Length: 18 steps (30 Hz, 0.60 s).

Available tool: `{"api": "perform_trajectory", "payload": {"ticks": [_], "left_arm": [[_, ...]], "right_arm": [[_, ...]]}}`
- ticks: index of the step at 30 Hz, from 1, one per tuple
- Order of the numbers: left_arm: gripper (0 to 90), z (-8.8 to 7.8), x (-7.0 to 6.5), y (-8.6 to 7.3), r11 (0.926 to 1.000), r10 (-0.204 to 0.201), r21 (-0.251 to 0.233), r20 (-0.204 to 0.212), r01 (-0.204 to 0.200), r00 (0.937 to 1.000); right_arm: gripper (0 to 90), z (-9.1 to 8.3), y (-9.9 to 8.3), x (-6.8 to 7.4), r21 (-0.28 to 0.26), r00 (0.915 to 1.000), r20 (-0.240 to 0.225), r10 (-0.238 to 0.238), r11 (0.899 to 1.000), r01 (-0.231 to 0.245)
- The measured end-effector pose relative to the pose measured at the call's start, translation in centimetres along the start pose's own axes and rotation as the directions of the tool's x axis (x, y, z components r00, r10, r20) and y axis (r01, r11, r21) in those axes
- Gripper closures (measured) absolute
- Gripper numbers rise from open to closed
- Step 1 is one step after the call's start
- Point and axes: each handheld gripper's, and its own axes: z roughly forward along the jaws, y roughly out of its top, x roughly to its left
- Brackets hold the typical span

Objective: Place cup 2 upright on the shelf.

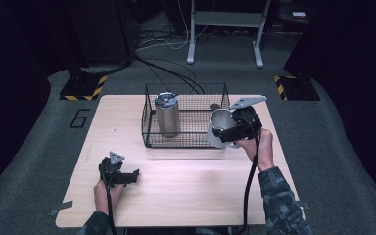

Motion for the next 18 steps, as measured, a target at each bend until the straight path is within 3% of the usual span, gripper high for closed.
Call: {"api": "perform_trajectory", "payload": {"ticks": [18], "left_arm": [[0.5, 0.0, 0.0, 0.0, 1.0000, 0.000, -0.001, 0.000, 0.000, 1.0000]], "right_arm": [[5.9, 2.0, 2.3, -0.9, 0.017, 1.0000, -0.004, -0.002, 1.000, 0.002]]}}
